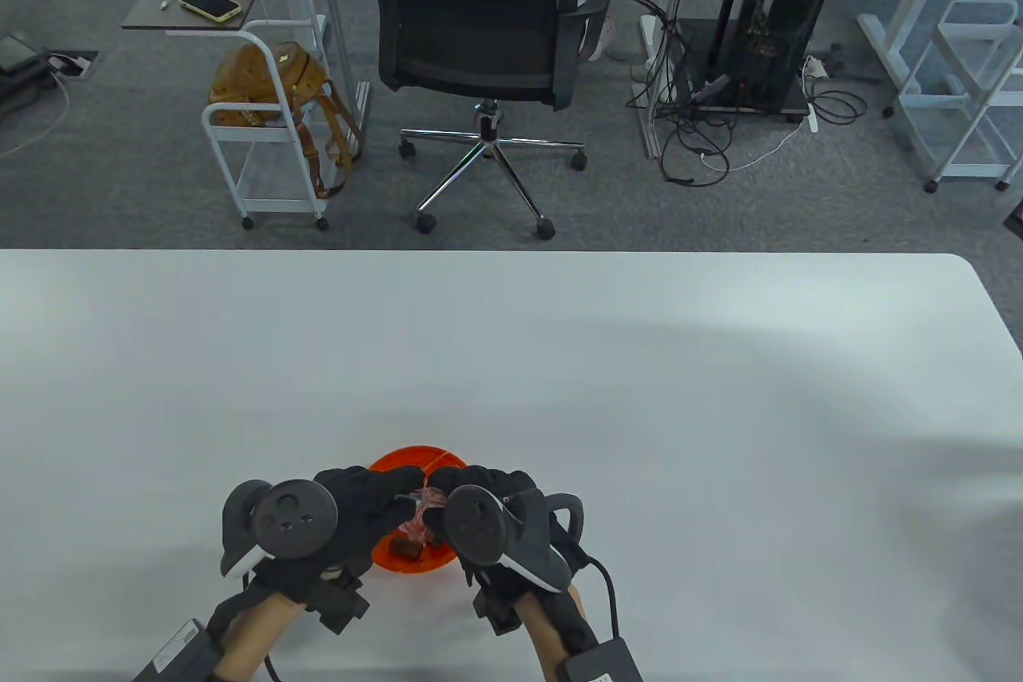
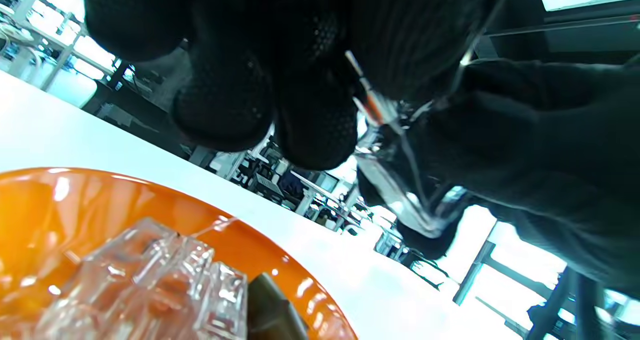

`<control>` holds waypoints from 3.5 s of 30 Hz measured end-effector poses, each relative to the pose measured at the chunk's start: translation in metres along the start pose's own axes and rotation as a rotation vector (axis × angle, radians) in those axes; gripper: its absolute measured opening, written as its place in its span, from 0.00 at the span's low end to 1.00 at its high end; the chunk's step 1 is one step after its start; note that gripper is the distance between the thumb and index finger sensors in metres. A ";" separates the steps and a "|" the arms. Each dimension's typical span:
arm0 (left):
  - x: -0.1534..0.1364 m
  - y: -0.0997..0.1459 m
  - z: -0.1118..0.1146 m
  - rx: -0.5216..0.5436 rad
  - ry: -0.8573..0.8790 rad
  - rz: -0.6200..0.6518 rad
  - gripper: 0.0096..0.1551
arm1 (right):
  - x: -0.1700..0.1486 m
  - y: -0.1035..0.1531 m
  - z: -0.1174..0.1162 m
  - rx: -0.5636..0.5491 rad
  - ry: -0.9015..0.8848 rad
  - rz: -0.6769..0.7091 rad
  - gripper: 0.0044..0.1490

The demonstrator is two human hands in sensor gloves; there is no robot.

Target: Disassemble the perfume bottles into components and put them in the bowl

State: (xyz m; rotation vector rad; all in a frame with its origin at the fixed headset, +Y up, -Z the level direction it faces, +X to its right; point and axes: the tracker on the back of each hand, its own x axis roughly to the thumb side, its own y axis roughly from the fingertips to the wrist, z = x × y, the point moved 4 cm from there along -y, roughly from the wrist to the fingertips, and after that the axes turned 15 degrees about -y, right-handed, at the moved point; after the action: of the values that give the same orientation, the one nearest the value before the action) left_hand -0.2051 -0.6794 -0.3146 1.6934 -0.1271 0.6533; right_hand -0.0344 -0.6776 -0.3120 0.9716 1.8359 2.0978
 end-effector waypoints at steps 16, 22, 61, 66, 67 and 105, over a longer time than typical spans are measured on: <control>-0.002 0.002 -0.005 0.041 -0.015 -0.020 0.27 | 0.000 0.000 -0.004 0.025 -0.052 -0.007 0.36; -0.002 0.000 0.000 -0.020 -0.032 0.007 0.26 | 0.001 0.000 -0.004 0.014 -0.054 -0.006 0.36; -0.005 0.002 0.003 -0.087 0.045 0.030 0.30 | 0.001 0.001 -0.005 0.031 -0.043 0.003 0.34; -0.007 0.003 -0.001 -0.030 -0.013 0.000 0.30 | 0.004 0.001 -0.003 0.023 -0.034 0.016 0.35; -0.007 0.003 -0.001 -0.024 -0.030 -0.008 0.31 | 0.004 0.002 -0.003 0.028 -0.037 0.013 0.36; -0.006 0.002 0.000 -0.061 0.004 0.000 0.29 | 0.002 0.001 -0.005 0.031 -0.039 0.006 0.35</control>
State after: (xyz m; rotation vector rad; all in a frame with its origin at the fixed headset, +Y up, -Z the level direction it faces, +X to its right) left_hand -0.2104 -0.6819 -0.3157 1.6330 -0.1427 0.6468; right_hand -0.0384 -0.6811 -0.3107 1.0196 1.8542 2.0449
